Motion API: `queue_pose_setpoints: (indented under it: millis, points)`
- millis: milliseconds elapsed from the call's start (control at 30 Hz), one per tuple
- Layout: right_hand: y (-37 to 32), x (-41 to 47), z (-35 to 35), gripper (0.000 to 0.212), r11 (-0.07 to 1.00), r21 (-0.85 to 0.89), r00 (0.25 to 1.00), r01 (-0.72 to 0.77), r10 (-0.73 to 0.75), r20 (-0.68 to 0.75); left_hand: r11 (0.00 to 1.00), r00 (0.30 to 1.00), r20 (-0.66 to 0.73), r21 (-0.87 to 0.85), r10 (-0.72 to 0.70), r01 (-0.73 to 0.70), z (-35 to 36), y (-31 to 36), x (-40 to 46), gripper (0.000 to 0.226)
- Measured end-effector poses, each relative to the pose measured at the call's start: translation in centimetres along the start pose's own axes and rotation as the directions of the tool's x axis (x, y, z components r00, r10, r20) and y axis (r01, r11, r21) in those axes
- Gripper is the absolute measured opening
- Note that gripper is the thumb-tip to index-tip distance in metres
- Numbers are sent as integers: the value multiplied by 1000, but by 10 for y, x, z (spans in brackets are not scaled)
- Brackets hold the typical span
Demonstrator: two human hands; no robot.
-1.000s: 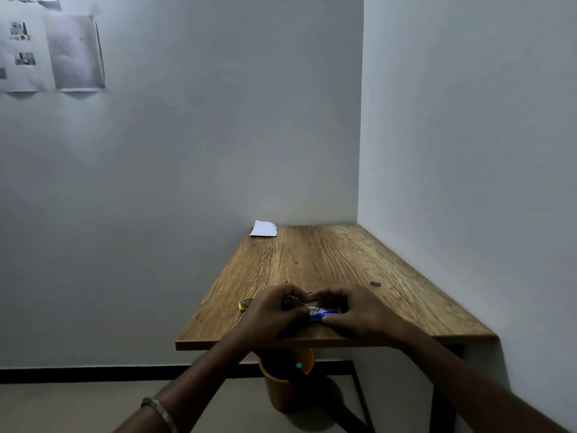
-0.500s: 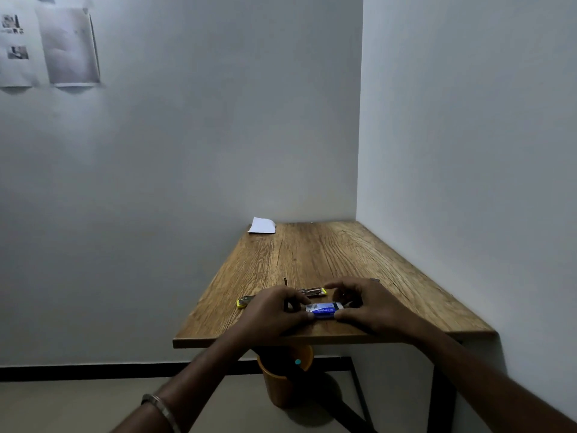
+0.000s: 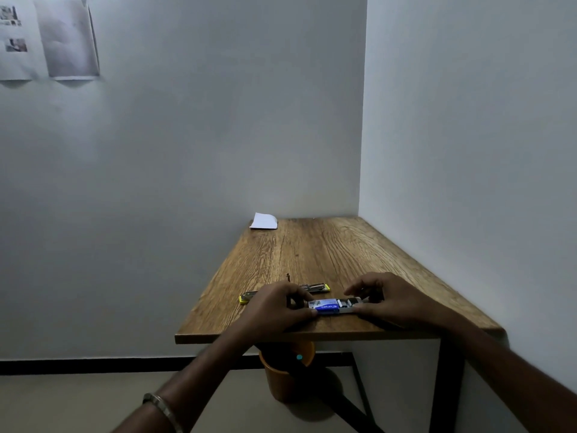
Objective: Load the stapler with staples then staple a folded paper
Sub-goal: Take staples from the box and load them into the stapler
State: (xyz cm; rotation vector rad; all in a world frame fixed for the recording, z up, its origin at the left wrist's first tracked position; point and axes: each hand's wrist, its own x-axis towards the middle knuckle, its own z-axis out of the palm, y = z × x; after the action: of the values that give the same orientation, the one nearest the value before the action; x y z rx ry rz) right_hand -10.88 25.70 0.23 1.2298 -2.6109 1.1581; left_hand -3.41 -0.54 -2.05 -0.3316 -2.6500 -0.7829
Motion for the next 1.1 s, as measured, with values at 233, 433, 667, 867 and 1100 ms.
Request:
queue_pose_setpoints:
  millis: [233, 433, 667, 867, 1100]
  points:
    - [-16, 21, -3, 11, 983, -180, 995, 37, -20, 95, 1000, 1000, 2, 3, -8, 8, -1, 3, -1, 30]
    - [-29, 31, -5, 15, 960, -276, 984, 45, 5, 177, 1000, 1000, -28, 18, -3, 3, -1, 5, -3, 31]
    - [-42, 39, -5, 15, 948, -316, 966, -43, 120, 228, 999, 1000, -27, 36, -4, 5, -1, 6, -2, 31]
    - [-44, 41, -7, 12, 960, -226, 941, -163, 221, 257, 999, 999, -35, 34, -14, 15, 0, 5, -3, 31]
    - [-44, 43, -4, 11, 947, -224, 936, -231, 279, 213, 1000, 999, -33, 22, -9, 10, 0, 3, -2, 31]
